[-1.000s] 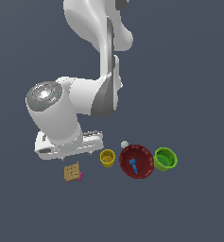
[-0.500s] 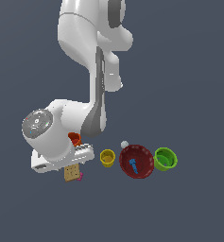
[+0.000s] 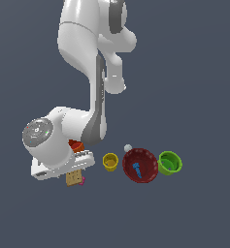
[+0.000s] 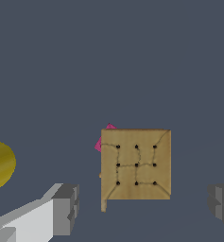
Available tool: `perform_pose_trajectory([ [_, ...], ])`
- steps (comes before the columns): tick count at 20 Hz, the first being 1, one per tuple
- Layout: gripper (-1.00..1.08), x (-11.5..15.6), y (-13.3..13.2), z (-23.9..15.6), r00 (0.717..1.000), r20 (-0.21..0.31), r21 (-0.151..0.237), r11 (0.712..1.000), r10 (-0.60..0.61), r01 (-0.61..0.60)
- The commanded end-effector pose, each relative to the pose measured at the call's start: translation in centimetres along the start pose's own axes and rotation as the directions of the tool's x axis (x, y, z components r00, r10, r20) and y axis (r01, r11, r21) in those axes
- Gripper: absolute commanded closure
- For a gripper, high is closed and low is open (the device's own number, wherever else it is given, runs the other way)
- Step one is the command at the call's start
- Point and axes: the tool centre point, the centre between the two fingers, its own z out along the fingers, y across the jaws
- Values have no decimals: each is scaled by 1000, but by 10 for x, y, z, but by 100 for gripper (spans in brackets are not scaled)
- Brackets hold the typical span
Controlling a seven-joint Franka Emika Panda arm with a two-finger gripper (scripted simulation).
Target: Pick up a designated object from a clutter of objects.
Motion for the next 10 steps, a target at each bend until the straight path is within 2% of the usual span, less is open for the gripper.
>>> perform_pose_trajectory([
  [1,-92,0,0,3,1000,0,0,1000,0,0],
  [10,-92,-1,0,45,1000,-1,0,1000,-2,2],
])
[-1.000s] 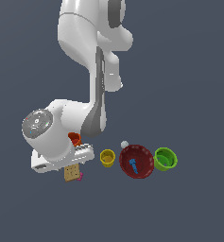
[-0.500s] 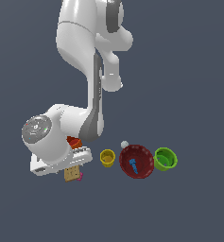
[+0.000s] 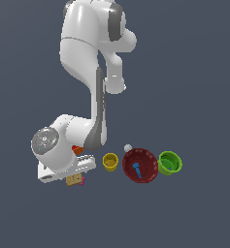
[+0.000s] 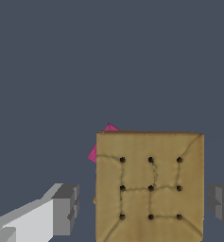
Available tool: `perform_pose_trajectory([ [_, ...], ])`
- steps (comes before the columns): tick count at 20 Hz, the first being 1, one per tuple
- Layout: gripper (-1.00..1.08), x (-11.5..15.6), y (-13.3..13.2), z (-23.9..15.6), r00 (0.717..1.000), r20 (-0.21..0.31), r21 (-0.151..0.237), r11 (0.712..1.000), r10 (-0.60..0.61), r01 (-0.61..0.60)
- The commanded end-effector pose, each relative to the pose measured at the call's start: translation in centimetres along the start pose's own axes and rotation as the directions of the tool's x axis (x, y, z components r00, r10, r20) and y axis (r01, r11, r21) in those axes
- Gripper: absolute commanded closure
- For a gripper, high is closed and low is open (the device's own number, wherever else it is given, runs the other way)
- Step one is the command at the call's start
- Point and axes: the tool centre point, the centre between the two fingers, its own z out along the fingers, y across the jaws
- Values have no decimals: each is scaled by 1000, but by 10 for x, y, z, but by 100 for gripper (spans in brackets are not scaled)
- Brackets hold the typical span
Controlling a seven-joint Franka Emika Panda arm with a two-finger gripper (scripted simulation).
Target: Pick up a designated object from a clutter of objects.
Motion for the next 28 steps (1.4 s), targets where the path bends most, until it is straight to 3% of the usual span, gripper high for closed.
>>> perform_pose_trajectory([
  [1,-92,0,0,10,1000,-1,0,1000,0,0],
  [6,-92,1,1,12,1000,-1,-1,1000,-1,1],
  [7,108,1,1,12,1000,-1,-1,1000,-1,1],
  [20,108,1,0,10,1000,0,0,1000,-1,1],
  [28,108,-5,-6,-15,1000,0,0,1000,-1,1],
])
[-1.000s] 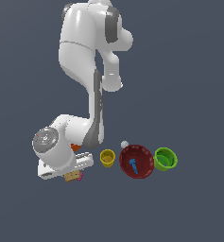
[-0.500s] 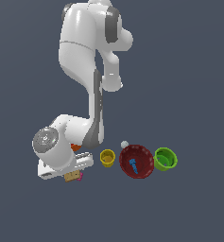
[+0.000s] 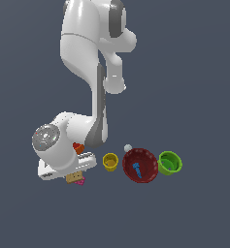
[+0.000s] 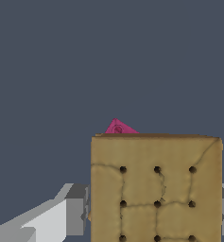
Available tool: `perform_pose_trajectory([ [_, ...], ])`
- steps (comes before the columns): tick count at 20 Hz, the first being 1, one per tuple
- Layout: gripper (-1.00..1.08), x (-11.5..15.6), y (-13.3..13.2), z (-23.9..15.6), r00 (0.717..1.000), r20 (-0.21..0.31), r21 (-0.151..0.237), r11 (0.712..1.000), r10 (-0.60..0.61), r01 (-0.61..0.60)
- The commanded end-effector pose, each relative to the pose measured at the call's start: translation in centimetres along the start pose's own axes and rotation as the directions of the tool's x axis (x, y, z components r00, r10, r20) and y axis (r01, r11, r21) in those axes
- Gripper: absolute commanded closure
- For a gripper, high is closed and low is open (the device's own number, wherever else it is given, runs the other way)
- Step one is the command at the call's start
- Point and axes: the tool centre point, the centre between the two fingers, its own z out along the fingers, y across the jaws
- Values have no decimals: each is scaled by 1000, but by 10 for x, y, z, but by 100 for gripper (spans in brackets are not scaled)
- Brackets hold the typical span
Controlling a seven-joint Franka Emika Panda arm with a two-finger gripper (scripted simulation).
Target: Pick up a designated object from a clutter of objects.
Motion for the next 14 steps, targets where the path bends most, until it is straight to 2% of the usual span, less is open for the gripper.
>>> perform_pose_trajectory([
  [1,108,-2,-3,-13,1000,-2,-1,1000,0,0],
  [7,108,-13,-14,-55,1000,-2,-1,1000,0,0],
  [14,108,-29,-33,-125,1000,-2,-1,1000,0,0],
])
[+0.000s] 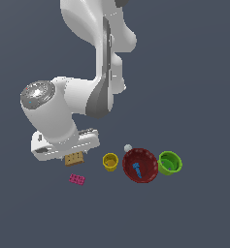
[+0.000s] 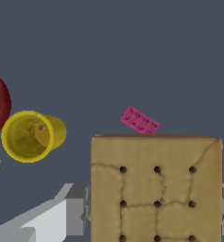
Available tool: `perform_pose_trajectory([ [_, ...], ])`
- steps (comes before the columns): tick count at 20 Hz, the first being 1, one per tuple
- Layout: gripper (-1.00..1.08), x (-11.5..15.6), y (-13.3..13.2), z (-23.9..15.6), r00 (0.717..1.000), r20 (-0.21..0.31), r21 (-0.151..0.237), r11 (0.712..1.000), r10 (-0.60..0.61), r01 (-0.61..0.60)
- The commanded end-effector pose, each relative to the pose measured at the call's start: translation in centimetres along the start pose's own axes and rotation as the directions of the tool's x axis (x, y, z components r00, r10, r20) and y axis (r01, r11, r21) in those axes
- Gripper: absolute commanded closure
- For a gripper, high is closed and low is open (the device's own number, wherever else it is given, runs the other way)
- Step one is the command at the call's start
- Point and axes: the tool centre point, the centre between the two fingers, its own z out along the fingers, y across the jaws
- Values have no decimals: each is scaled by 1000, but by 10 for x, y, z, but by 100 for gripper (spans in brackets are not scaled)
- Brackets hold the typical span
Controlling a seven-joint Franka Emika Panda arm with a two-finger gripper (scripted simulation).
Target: Pick up a designated object from a clutter of objects.
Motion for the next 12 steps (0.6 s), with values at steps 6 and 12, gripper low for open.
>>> perform_pose_trajectory([
  [6,108,-19,-21,-83,1000,-2,-1,1000,0,0],
  [12,108,-31,-35,-141,1000,-1,-1,1000,0,0],
])
